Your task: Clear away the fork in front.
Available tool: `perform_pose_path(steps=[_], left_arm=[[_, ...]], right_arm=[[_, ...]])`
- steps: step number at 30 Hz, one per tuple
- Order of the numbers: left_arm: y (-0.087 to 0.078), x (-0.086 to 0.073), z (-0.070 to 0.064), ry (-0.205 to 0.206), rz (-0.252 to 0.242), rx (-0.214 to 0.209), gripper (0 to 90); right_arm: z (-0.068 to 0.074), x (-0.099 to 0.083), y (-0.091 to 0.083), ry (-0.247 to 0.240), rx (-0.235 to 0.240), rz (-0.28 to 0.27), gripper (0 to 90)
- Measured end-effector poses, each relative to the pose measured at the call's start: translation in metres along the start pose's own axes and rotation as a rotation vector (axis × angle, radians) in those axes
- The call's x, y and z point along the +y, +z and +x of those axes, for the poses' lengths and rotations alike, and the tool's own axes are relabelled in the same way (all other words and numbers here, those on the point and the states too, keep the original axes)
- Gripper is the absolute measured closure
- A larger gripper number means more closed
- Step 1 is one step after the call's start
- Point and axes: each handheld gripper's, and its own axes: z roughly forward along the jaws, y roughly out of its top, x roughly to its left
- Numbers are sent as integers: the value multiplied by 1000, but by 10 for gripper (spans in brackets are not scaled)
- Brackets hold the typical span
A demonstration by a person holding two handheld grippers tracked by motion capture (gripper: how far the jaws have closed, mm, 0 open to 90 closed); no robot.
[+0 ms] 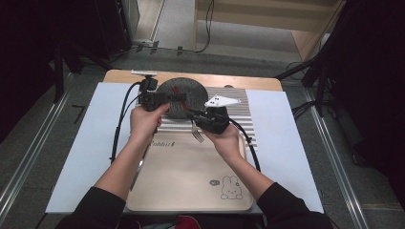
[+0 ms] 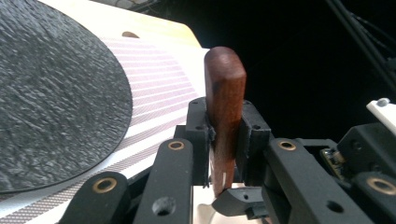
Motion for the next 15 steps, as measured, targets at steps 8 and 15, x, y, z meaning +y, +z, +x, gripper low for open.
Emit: perform_pose_path(steps=[8,15], left_arm=[[-3,1,0,-32,1,-20,803],[-8,2,-1,-15,-9,-5,803]], right_arm=[[0,2,-1,-6,6,-5,738],[-1,8,-6,4,42,-8,496]])
